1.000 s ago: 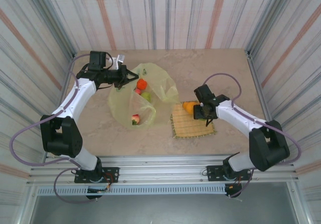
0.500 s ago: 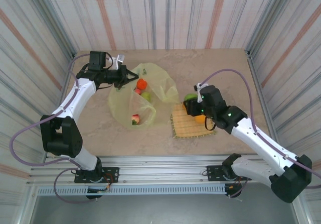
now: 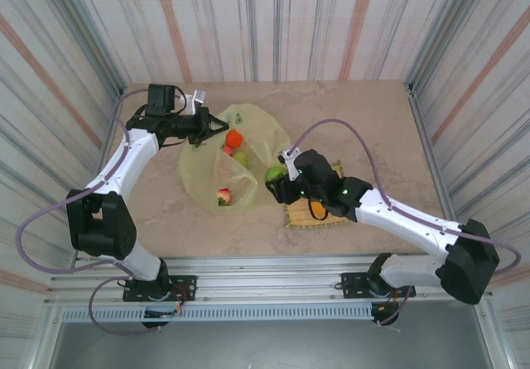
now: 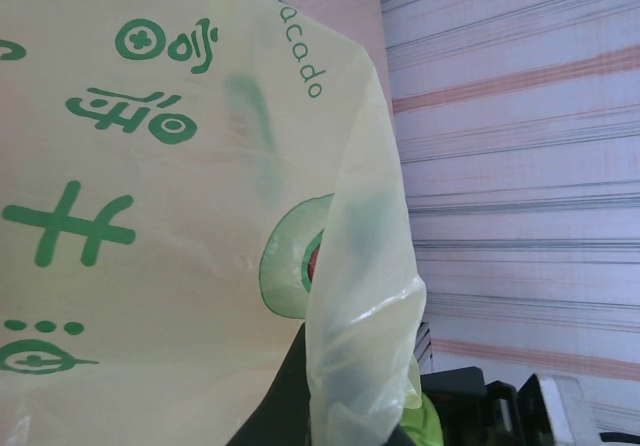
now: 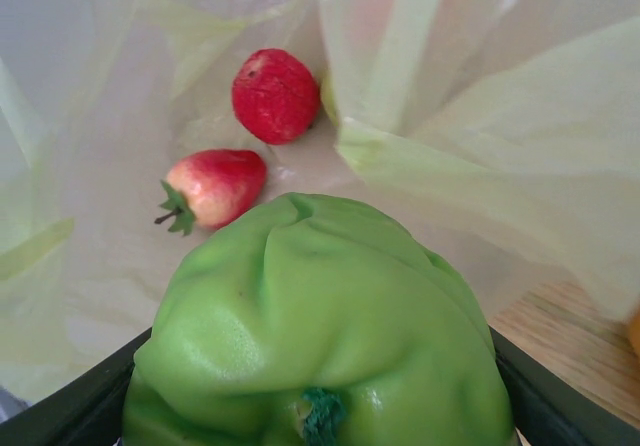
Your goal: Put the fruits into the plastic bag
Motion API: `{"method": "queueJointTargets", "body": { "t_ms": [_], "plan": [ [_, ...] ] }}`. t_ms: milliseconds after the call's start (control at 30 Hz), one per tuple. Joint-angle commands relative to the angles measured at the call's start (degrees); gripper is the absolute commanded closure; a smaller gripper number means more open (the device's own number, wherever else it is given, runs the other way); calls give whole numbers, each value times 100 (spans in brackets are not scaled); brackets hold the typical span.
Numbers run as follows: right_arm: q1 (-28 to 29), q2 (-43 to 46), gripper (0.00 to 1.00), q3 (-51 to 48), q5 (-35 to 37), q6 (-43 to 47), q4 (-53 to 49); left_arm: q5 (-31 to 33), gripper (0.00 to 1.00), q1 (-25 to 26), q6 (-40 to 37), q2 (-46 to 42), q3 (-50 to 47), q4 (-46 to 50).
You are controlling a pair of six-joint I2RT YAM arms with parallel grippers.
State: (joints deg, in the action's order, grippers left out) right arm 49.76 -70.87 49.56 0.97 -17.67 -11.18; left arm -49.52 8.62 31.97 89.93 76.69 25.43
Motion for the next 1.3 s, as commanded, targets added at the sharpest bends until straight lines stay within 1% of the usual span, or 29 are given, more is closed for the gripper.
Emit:
{"method": "queueJointTargets", "body": {
  "t_ms": [0,100,267,333,433,533,600,867,1133,1267],
  "plan": [
    [118,-380,37,-19,-106,140,493,-84,100,-43,20,-191,-51,-6],
    [198,-862,37,123,-76,233,885,-82,100,-39,29,-195,-56,-17],
    [394,-1906,38,766,-5,462,1312,-102,100,-37,38,-198,-56,-21],
    [522,-2382,38,1148,296,569,1391,-110,100,-41,41,-212,-50,-29],
    [557,-2876,38,1501,687,518,1564,-111,100,-36,55,-212,-63,-47],
    [515,-3168,38,1600,766,409,1935,-128,100,-40,64,-207,-57,-56],
    [475,-3329,38,1661,668,291,2201,-126,100,-38,64,-208,-66,-65],
    [384,-3893,38,2033,-268,-283,2806,-129,100,-37,75,-204,-66,-72],
    [401,-4322,37,2385,-721,-886,3051,-142,100,-40,89,-211,-66,-73],
    [412,-4547,36,2558,-835,-1117,3082,-137,100,-45,84,-216,-75,-82]
  ]
}}
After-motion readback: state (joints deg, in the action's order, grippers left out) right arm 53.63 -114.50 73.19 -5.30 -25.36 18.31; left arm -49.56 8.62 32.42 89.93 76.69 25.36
